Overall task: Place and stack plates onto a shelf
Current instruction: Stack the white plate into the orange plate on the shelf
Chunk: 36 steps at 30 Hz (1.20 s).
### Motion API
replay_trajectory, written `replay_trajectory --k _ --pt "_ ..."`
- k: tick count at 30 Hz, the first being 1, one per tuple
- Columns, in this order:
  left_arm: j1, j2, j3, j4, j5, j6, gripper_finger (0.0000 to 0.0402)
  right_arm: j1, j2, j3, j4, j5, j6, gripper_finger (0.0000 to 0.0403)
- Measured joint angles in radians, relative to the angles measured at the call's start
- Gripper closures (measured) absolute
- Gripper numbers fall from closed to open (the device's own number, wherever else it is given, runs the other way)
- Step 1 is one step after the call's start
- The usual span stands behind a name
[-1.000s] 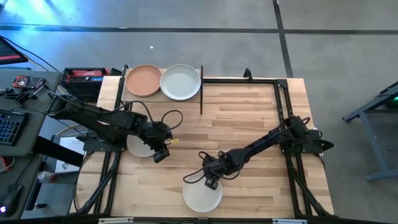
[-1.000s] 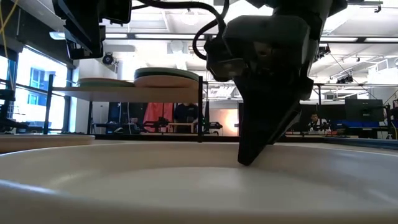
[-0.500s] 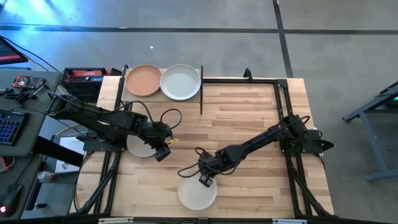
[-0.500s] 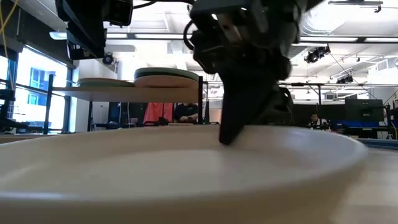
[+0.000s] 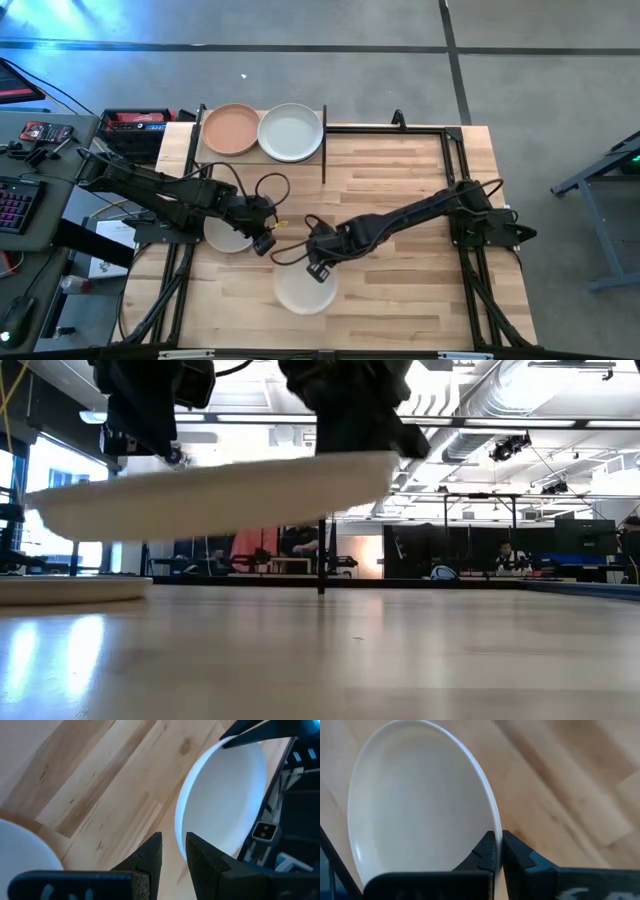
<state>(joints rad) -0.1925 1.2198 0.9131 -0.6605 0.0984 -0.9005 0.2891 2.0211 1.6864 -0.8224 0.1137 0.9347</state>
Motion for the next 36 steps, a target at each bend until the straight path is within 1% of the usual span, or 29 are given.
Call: replay_trajectory --k 6,12,19,24,36 --pt "0.000 0.000 0.000 0.001 -0.032 -0.014 0.0326 -0.027 -0.001 0.117 -0.141 0.045 0.007 0.0403" --pt "0.000 0.000 0.000 0.011 -0.032 -0.014 0.0326 -0.055 -0.001 0.166 -0.178 0.065 -0.004 0.0403" --pt "0.000 0.000 0.000 0.011 -0.033 -0.015 0.0326 -0.073 -0.001 0.172 -0.185 0.067 -0.026 0.0403" --pt "0.000 0.000 0.000 0.011 -0.040 -0.021 0.0326 -0.073 -0.001 0.172 -0.183 0.035 -0.037 0.0403" --pt "0.000 0.000 0.000 0.011 -0.057 -0.039 0.0326 -0.073 -0.001 0.172 -0.159 0.040 -0.030 0.0403"
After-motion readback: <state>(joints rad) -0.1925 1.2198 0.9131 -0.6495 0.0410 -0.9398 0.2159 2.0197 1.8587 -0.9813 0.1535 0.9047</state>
